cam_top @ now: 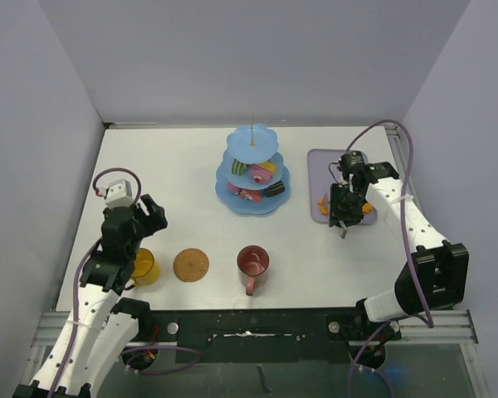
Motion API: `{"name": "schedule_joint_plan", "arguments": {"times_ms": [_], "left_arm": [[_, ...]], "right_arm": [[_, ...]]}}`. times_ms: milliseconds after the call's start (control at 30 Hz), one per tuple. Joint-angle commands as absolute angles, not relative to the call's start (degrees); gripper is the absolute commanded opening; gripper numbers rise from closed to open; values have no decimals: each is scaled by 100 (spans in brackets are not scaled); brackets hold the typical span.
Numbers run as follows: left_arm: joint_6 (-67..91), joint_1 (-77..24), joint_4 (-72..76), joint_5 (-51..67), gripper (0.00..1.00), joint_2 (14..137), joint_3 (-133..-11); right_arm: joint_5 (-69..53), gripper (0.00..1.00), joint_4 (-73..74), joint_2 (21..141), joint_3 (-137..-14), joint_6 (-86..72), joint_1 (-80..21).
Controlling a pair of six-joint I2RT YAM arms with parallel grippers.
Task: Serve the afternoon tea
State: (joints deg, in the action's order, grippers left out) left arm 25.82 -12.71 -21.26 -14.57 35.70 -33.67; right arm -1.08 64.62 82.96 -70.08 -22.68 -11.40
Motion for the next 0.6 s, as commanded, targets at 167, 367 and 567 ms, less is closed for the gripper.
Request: {"name": "schedule_joint_plan", "arguments": {"times_ms": [167, 367, 567], "left_arm": [[2499, -1299, -2074, -1478, 68, 3629, -3723], [2459, -1301, -2033, -1459, 68, 3713, -3744], [2460, -1301, -2013, -1450, 68, 3753, -3744]], "right_arm": [[-554, 21, 6255, 8166, -7273, -2249, -647], [-930, 25, 6127, 8213, -7256, -2237, -272], [-853, 37, 6321, 8366, -7364, -2012, -187]]}}
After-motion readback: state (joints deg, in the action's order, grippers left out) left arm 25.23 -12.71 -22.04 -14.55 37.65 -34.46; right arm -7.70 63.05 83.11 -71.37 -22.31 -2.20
